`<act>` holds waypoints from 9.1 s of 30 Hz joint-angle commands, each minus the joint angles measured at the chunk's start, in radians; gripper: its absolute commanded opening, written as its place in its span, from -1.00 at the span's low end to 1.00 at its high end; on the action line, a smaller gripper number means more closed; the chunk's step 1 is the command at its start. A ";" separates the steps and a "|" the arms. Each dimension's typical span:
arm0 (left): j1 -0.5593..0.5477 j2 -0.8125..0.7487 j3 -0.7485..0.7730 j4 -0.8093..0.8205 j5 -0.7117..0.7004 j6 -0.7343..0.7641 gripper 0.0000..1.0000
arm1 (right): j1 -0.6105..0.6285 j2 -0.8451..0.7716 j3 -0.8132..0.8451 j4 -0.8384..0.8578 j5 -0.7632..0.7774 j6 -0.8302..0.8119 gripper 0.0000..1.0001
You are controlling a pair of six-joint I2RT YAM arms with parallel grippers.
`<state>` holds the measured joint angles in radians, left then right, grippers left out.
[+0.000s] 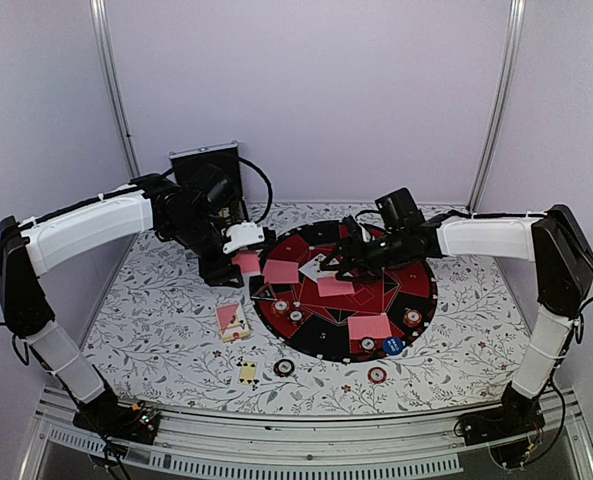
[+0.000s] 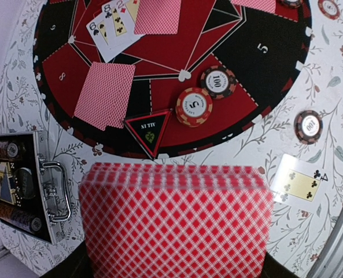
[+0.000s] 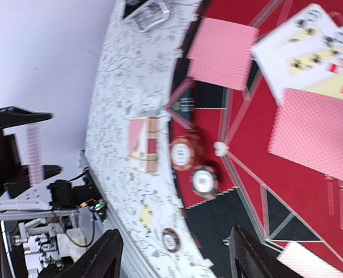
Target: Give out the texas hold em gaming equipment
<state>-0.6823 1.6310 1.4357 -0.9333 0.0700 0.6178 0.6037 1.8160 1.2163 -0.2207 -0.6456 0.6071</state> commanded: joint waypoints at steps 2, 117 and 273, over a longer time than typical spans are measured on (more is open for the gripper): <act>0.009 -0.011 0.040 0.006 0.029 -0.016 -1.00 | 0.099 0.038 0.067 0.221 -0.153 0.169 0.36; 0.006 -0.028 0.011 0.014 0.047 -0.005 -1.00 | 0.159 0.325 0.170 0.717 -0.269 0.586 0.58; 0.012 -0.047 -0.046 0.037 0.004 0.008 -1.00 | 0.163 0.345 0.223 0.863 -0.406 0.740 -0.82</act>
<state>-0.6804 1.6268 1.3949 -0.9024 0.0666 0.6209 0.7784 2.1670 1.4345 0.6163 -1.0351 1.3468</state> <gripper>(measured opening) 0.645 0.103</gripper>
